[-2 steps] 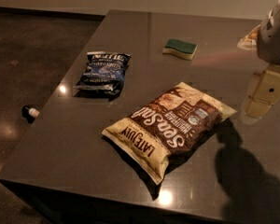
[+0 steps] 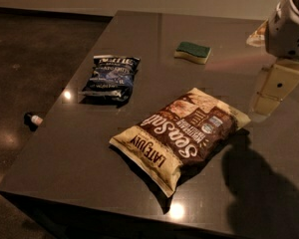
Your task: Move sponge near brown chip bag
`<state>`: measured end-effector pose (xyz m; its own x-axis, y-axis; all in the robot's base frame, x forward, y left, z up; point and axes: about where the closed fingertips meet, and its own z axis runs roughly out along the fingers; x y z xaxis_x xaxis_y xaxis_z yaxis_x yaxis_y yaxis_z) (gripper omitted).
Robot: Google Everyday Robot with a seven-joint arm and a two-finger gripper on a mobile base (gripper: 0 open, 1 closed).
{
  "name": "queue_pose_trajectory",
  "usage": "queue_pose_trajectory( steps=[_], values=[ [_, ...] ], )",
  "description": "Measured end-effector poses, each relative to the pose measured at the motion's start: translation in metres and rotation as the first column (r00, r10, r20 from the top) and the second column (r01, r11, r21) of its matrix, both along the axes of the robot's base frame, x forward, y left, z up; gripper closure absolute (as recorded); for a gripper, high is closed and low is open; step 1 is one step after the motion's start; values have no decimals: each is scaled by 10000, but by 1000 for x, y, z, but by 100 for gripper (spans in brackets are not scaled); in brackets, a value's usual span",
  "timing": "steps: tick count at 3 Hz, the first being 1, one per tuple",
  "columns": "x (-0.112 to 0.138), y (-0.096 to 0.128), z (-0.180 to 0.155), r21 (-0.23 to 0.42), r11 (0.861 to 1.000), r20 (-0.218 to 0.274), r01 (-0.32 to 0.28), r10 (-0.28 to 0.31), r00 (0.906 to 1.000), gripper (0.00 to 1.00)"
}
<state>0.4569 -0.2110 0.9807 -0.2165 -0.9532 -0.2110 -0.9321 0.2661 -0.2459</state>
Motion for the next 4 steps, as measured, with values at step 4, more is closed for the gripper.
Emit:
queue_pose_trajectory(
  steps=[4],
  values=[
    [167, -41, -47, 1259, 9722, 141, 1975, -2009, 9795, 0]
  ],
)
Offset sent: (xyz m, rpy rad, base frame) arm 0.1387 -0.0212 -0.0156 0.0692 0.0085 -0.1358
